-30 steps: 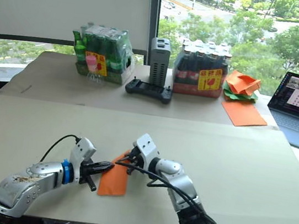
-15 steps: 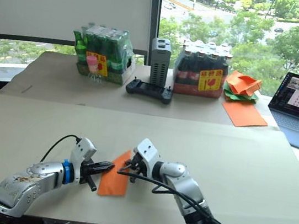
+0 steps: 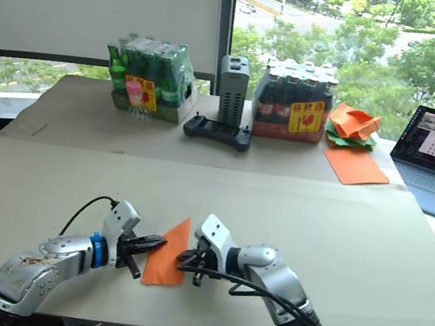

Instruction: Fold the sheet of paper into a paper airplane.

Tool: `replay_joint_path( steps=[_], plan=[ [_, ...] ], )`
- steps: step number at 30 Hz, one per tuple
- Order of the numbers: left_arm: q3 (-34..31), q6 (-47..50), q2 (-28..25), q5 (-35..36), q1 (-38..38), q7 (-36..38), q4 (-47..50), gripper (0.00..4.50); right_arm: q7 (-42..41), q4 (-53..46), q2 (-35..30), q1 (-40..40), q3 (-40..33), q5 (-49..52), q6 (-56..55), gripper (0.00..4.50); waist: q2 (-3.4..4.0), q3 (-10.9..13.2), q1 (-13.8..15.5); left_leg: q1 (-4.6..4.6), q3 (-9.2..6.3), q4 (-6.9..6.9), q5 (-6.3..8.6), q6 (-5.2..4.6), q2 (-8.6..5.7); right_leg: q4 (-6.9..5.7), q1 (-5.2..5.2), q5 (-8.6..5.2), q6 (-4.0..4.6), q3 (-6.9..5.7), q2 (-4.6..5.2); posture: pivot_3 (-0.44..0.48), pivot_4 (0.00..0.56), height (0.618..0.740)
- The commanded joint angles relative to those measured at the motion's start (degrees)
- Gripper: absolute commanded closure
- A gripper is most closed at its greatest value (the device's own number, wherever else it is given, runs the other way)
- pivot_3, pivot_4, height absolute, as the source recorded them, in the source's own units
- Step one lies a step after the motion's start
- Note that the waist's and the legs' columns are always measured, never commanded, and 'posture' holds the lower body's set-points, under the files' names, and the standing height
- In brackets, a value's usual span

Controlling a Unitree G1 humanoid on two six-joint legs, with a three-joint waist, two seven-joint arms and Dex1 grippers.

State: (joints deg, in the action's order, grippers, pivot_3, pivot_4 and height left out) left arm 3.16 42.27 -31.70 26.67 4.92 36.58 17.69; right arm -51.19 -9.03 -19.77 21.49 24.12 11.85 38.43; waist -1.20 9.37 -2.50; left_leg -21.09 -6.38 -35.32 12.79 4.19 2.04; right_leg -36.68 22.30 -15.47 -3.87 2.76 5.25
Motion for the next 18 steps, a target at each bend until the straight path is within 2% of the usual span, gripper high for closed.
replay_joint_path(
  steps=[1, 18],
  plan=[
    [1.23, 2.40, -0.79, -1.39, -1.35, -0.42, -2.20, 4.48, -1.08, 0.27, -1.29, -1.70, 1.91, 1.01, 3.60, 4.50, 0.00, 0.00, 0.00, 0.01, 0.00, 0.00, 0.00, 0.00, 0.00, -0.01, 0.00, 0.00, 0.00, 0.00, 0.00, 0.000, 0.150, 0.740],
    [1.12, 2.60, -0.66, -1.30, -0.86, -0.60, -2.37, 4.48, -5.54, -2.89, -6.16, -2.66, 2.44, 6.11, 7.36, 4.50, -0.03, -0.01, 0.06, -0.01, 0.00, 0.00, 0.00, 0.00, 0.00, 0.03, -0.01, 0.00, -0.01, 0.00, 0.00, 0.000, 0.150, 0.740]
  ],
)
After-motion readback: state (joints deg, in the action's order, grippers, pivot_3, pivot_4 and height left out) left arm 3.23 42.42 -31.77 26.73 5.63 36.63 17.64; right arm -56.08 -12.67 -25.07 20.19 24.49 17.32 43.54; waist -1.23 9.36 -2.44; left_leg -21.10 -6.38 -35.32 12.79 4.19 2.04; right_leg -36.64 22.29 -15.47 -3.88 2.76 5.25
